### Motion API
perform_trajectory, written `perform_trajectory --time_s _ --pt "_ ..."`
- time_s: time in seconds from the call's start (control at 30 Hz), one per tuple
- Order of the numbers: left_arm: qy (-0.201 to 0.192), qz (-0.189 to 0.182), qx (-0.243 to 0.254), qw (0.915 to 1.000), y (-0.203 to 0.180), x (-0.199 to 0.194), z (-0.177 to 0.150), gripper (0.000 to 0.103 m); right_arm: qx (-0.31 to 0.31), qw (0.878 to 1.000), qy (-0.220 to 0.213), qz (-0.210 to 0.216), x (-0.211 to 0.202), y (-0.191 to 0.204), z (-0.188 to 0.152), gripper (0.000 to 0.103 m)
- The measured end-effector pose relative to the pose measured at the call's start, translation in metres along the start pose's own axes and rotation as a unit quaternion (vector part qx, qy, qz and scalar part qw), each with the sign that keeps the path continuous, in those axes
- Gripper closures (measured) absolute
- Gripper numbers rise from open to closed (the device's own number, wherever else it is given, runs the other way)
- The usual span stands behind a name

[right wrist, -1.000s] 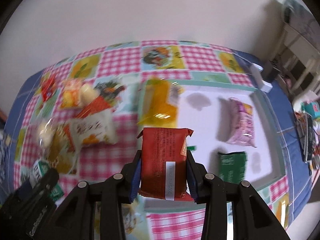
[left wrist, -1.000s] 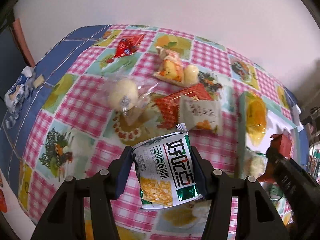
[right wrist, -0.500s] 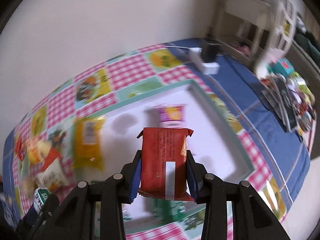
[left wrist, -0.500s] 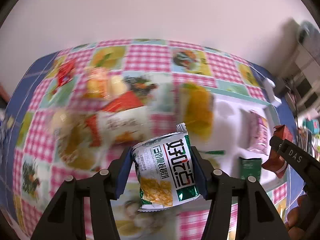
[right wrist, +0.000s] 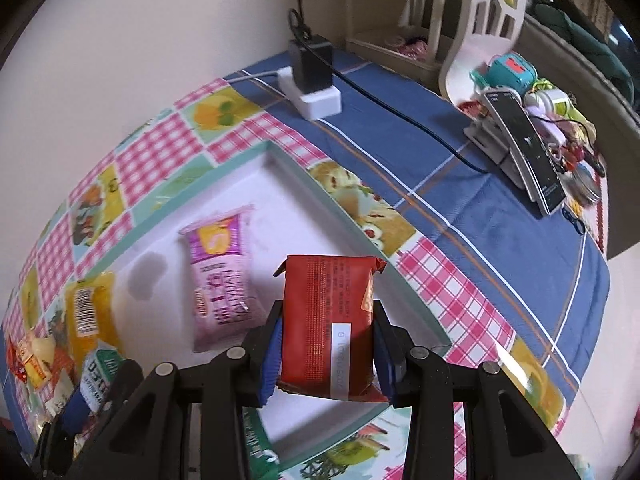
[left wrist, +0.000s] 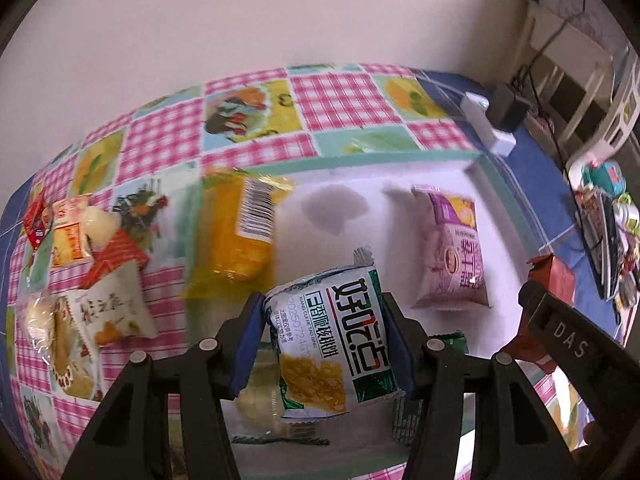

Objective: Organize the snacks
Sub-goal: 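Carry both packs into the white tray and open both tools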

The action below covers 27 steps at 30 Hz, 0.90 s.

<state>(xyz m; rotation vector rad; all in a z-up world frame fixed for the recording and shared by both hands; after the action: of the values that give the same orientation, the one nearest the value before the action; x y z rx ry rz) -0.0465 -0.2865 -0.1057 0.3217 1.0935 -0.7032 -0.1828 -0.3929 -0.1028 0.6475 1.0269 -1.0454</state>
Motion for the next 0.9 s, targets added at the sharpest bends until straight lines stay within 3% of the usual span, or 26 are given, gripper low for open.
perform_trajectory --time_s 0.4,0.53,0.9 --pt "0.012 -0.006 0.002 0.9999 -0.003 0.001 -0.009 0.043 0.0 1.0 0.012 0.004 0.007 -0.001 -0.006 0.061" --pt "0.011 -0.013 0.007 0.9998 -0.007 -0.002 -0.009 0.028 -0.001 1.0 0.014 0.003 0.006 -0.001 -0.007 0.061" --pt "0.001 -0.011 -0.01 0.9999 0.005 -0.015 0.0 0.027 -0.015 1.0 -0.003 0.0 -0.003 0.003 0.0 0.06"
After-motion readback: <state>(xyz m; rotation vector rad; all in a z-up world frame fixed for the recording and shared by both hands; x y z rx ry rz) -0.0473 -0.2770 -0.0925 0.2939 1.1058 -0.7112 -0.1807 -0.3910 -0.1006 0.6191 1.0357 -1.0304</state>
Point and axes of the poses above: each gripper's, at about its wrist camera, not at the fingertips, and x roughly the way its jaws point, y to its left, z to its top, the point moved 9 cm from there along x, roughly the way its jaws point, and after that the axes turned 9 degrees about -x, right-handed, at the moved point
